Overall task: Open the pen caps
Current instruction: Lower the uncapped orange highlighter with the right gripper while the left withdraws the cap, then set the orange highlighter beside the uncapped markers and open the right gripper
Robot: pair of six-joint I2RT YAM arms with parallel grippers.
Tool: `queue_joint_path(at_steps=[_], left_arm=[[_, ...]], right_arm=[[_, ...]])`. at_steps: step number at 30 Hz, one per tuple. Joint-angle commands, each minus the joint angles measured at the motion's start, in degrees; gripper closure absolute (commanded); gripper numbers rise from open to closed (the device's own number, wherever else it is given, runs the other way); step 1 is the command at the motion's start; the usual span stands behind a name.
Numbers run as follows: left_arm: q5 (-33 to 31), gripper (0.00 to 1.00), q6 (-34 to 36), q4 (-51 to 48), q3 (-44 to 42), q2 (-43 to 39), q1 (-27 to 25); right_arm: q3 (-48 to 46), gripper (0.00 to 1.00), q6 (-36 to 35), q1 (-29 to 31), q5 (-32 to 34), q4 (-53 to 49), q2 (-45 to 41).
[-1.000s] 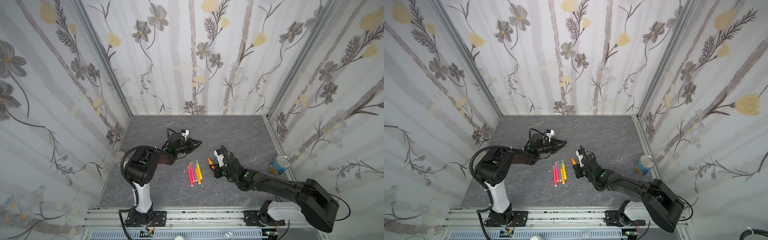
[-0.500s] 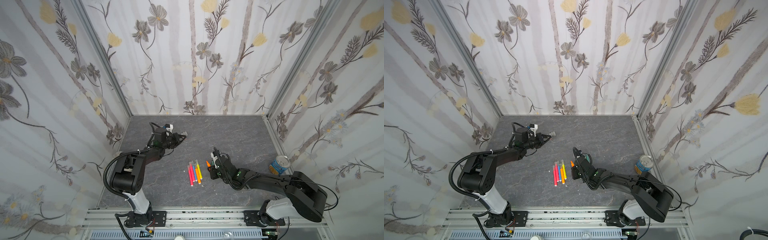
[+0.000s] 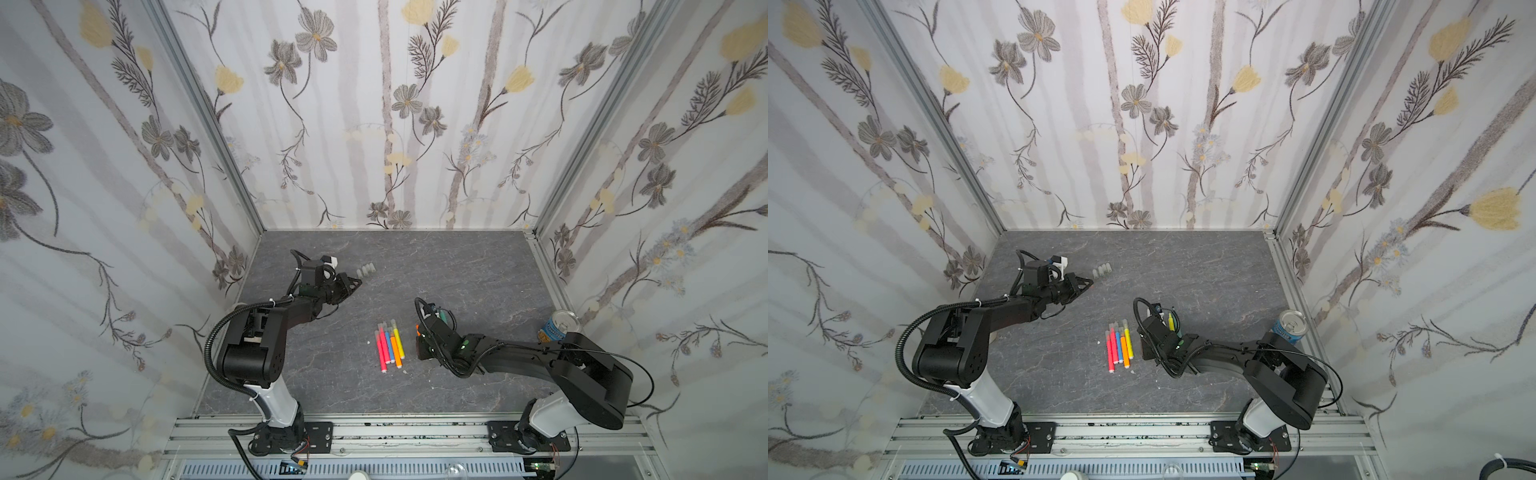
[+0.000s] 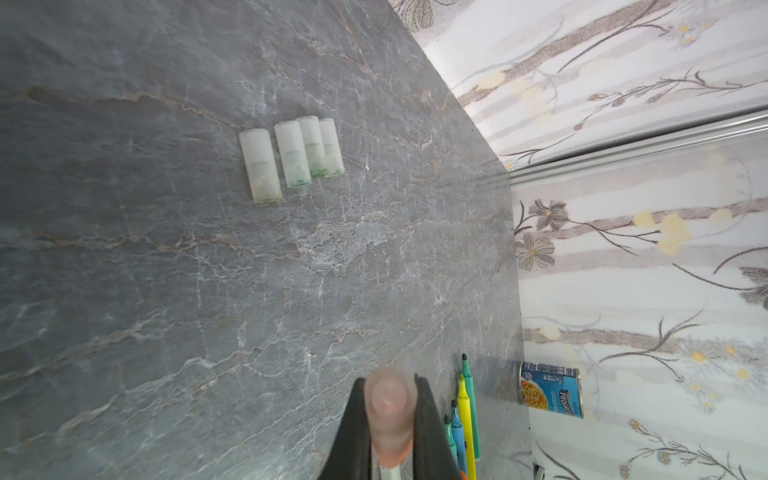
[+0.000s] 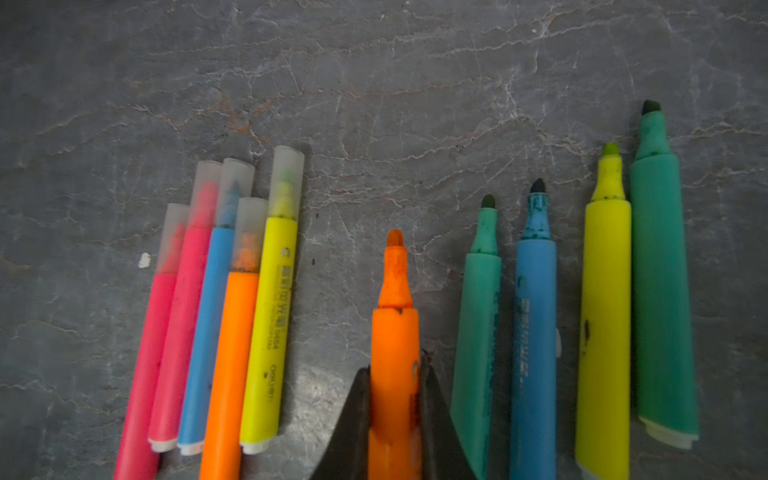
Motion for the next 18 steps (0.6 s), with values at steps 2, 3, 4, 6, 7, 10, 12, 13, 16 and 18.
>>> queue_joint_path(at_steps=[2, 3, 4, 6, 7, 10, 12, 13, 16, 18], left_arm=[[-0.53, 1.00, 1.66, -0.03, -0.50, 0.71, 0.64], [-0.47, 1.00, 1.66, 0.02, -0.45, 0.76, 0.77], [-0.52, 1.00, 1.67, 0.01, -0.48, 0.76, 0.79], [-0.60, 1.00, 1.67, 0.05, -0.32, 0.58, 0.87], [-0.73, 1.00, 1.59, 0.04, -0.35, 0.62, 0.92], [-0.91, 1.00, 1.49, 0.12, -0.22, 0.62, 0.96], [-0.79, 1.00, 1.41, 0.37, -0.39, 0.57, 0.96], [-0.78, 1.00, 1.41, 0.42, -0.46, 0.58, 0.96], [-0.60, 1.00, 1.45, 0.55, -0.65, 0.64, 0.98], [-0.56, 1.00, 1.49, 0.57, -0.64, 0.71, 1.05]], right_arm=[[1.16, 1.00, 1.23, 0.33, 3.00, -0.82, 1.44], [1.42, 1.00, 1.23, 0.36, 3.06, -0.86, 1.83], [1.69, 1.00, 1.22, 0.45, 3.09, -0.86, 2.29], [2.44, 1.00, 1.09, 0.58, 3.15, -1.14, 3.64], [2.84, 1.00, 1.11, 0.68, 3.23, -1.43, 4.41], [2.86, 0.96, 1.46, 1.15, 3.81, -2.11, 5.27], [4.69, 0.93, 2.01, 1.28, 4.26, -2.44, 5.55], [4.65, 0.92, 2.26, 1.41, 4.54, -2.45, 5.50], [4.70, 0.90, 2.87, 1.59, 5.26, -2.45, 5.73], [4.78, 0.89, 3.02, 1.68, 5.49, -2.36, 6.16]])
